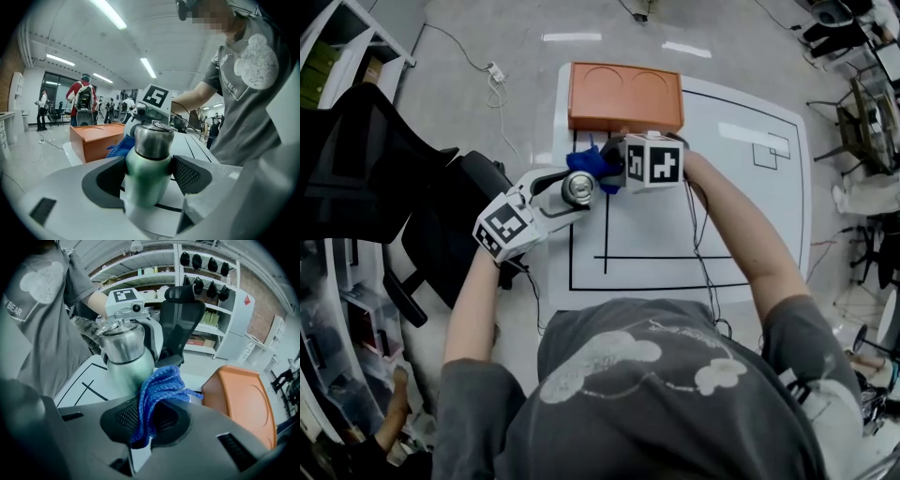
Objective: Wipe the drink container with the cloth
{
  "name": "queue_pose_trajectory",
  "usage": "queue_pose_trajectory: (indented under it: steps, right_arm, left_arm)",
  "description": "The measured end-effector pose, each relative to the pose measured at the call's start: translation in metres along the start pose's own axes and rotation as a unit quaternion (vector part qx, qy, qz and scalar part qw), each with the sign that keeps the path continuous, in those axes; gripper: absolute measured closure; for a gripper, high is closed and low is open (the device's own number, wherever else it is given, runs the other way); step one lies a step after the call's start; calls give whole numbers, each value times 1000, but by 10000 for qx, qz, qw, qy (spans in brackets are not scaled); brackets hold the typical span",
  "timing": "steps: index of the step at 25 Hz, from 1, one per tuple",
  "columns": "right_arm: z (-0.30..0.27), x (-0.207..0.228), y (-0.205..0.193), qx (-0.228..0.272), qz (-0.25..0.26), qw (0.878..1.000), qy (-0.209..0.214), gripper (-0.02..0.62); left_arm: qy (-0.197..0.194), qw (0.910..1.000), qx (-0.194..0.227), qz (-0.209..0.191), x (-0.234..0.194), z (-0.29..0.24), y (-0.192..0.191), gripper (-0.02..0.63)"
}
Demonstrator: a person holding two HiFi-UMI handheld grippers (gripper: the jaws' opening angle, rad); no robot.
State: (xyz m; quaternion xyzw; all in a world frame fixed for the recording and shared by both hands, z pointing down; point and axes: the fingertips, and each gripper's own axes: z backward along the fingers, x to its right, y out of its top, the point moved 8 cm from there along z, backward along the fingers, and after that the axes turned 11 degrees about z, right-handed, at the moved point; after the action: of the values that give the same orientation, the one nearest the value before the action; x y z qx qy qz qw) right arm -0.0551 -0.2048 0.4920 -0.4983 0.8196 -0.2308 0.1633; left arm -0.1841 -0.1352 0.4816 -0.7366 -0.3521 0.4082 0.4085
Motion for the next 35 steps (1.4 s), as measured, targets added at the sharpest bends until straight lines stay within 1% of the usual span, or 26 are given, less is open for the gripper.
queue_pose_trajectory:
  steps: [3, 5, 10, 14, 16, 18, 20, 23, 24, 27, 29, 30, 31, 33, 35]
  right_arm:
    - [-6, -3, -4, -65, -128, 9999, -82, 554]
    - [-8, -4, -5, -114, -184, 9995, -215, 554]
    - [-9, -11, -5, -281, -464, 9964, -655, 553]
    - [-4, -23, -4, -391, -840, 9893, -1129, 552]
    - [1, -30, -2, -380, -1072, 9828, -1454, 552]
    - [7, -37, 0, -356, -1330, 9744, -1777, 552]
    - [12, -43, 1, -365, -1556, 9655, -2054, 552]
    - [14, -51, 1, -297, -1914, 9511, -2406, 551]
    - [13, -54, 1, -234, -2064, 9453, -2514, 551]
    - [17, -61, 0, -16, -2452, 9288, -2777, 551]
    - [21, -66, 0, 116, -2561, 9223, -2892, 551]
    - [23, -67, 1, 183, -2584, 9206, -2923, 552]
    - [24, -69, 1, 252, -2602, 9196, -2931, 551]
    - [28, -73, 0, 389, -2629, 9190, -2912, 552]
    - [32, -78, -1, 499, -2608, 9198, -2889, 551]
  left_arm:
    - [151, 9998, 26, 136, 2, 0, -1, 290]
    - [312, 9992, 99, 250, 3, 2, -3, 290]
    - [812, 9952, 327, 438, 10, 6, -9, 288]
    - [1246, 9891, 515, 600, 18, 14, -13, 288]
    - [1546, 9837, 653, 648, 26, 23, -11, 288]
    - [1758, 9772, 915, 766, 33, 33, -10, 288]
    - [1812, 9724, 1102, 972, 37, 39, -13, 288]
    - [1767, 9668, 1247, 1362, 37, 47, -23, 288]
    - [1802, 9648, 1279, 1422, 37, 50, -26, 288]
    - [2031, 9612, 1259, 1380, 43, 55, -30, 290]
    - [2174, 9581, 1262, 1376, 50, 59, -30, 291]
    - [2245, 9559, 1272, 1400, 54, 60, -30, 302]
    - [2334, 9532, 1288, 1429, 58, 61, -30, 337]
    - [2580, 9453, 1351, 1468, 66, 61, -30, 430]
    - [2855, 9361, 1419, 1485, 76, 59, -30, 495]
